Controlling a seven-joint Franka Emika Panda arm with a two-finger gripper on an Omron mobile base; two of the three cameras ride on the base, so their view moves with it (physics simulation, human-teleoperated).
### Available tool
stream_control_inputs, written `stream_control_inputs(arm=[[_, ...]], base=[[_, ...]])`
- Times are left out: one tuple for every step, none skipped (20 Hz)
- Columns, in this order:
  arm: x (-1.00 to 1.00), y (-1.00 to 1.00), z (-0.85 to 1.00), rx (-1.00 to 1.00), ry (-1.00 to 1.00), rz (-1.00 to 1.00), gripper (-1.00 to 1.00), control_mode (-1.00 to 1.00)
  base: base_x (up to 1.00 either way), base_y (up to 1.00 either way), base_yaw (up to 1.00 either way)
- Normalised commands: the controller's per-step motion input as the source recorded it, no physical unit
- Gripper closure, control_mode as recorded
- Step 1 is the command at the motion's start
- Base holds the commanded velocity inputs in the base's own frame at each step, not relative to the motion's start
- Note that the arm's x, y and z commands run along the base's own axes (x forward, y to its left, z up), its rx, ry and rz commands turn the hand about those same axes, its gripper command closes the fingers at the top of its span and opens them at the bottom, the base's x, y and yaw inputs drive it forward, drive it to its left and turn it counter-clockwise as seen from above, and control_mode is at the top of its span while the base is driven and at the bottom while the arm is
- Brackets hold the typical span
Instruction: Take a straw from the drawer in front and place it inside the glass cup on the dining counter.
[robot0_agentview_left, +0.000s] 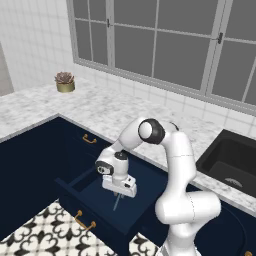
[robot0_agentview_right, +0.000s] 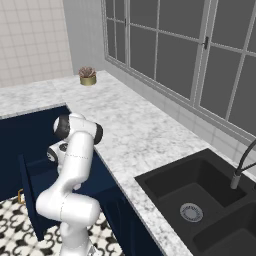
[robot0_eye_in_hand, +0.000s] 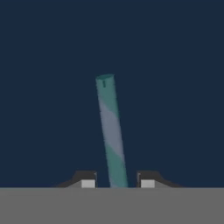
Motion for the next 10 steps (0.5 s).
stream_control_inputs(arm=[[-0.59, 0.22, -0.78, -0.47, -0.08, -0.27, 1.0, -1.0], [-0.69, 0.17, -0.78, -0.48, -0.15, -0.28, 1.0, -1.0], [-0.74, 0.13, -0.74, -0.47, -0.18, -0.29, 1.0, -1.0], [-0.79, 0.11, -0.68, -0.45, -0.19, -0.29, 1.0, -1.0], [-0.81, 0.08, -0.64, -0.43, -0.18, -0.29, 1.0, -1.0], [-0.78, 0.03, -0.64, -0.44, -0.13, -0.29, 1.0, -1.0], [-0.63, 0.0, -0.61, -0.43, -0.08, -0.28, 1.0, -1.0], [-0.5, 0.0, -0.54, -0.4, 0.0, -0.27, 1.0, -1.0], [-0.36, 0.0, -0.39, -0.34, 0.0, -0.25, 1.0, -1.0], [-0.21, 0.0, -0.27, -0.27, 0.0, -0.22, 1.0, -1.0]], base=[[0.0, 0.0, 0.0], [0.0, 0.0, 0.0], [0.0, 0.0, 0.0], [0.0, 0.0, 0.0], [0.0, 0.0, 0.0], [0.0, 0.0, 0.0], [0.0, 0.0, 0.0], [0.0, 0.0, 0.0], [0.0, 0.0, 0.0], [0.0, 0.0, 0.0]])
